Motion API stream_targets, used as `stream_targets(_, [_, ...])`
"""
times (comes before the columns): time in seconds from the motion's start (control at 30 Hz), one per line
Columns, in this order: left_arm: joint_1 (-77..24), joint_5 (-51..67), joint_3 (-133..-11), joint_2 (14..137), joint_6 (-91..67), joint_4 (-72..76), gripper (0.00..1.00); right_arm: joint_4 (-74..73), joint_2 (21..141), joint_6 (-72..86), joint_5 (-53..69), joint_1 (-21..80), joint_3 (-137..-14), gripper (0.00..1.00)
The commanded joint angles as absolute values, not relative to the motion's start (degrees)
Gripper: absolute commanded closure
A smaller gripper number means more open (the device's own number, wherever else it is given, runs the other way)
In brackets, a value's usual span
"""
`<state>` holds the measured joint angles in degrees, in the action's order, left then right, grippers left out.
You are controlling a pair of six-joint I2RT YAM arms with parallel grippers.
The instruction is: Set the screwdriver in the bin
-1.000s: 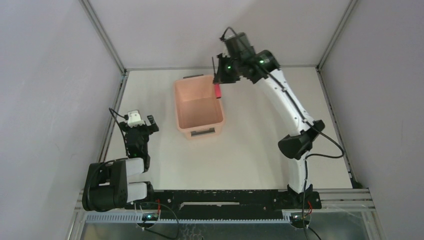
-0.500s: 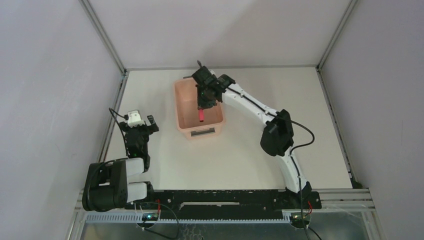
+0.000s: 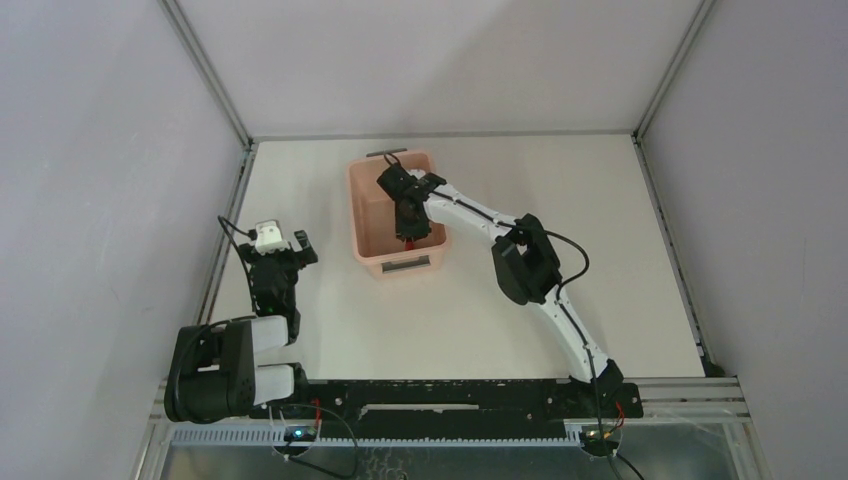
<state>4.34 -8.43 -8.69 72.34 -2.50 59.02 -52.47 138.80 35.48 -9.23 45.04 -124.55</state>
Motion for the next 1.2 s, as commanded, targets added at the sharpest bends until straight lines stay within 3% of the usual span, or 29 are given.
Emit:
stream_targets(0.0, [3.95, -8.69, -10.93, 71.96, -1.49, 60.73, 0.0, -50.59, 136.1, 35.72, -10.26, 45.35, -127.13, 0.56])
stream_targets(0.1, [3.96, -8.62, -10.91, 71.98, -1.49, 60.73, 0.0, -51.93, 132.31, 35.68, -10.47, 45.64, -127.98, 0.52])
stream_targets(0.37, [4.0, -8.7, -10.91, 72.02, -1.49, 60.73, 0.0, -49.18, 115.73, 29.51, -12.18, 45.22, -124.04, 0.29])
stream_targets(0.53, [3.96, -8.64, -10.9, 71.94, -1.49, 60.73, 0.0, -45.7, 104.43, 26.03, -14.77, 39.34, -111.46, 0.15])
stream_targets(0.63, [3.95, -8.69, -10.9, 71.96, -1.49, 60.73, 0.0, -44.08, 97.48, 22.19, -18.46, 33.6, -102.66, 0.01])
stream_targets(0.77, [3.96, -8.68, -10.9, 71.97, -1.49, 60.73, 0.0, -41.65, 88.21, 18.55, -21.79, 22.69, -92.01, 0.0])
stream_targets(0.93, [3.92, -8.67, -10.92, 71.98, -1.49, 60.73, 0.0, -39.08, 78.49, 17.64, -14.79, 7.45, -82.16, 0.0])
stream_targets(1.17, [3.96, -8.63, -10.9, 71.94, -1.49, 60.73, 0.0, -36.04, 71.63, 13.31, -17.69, 4.79, -76.93, 0.0])
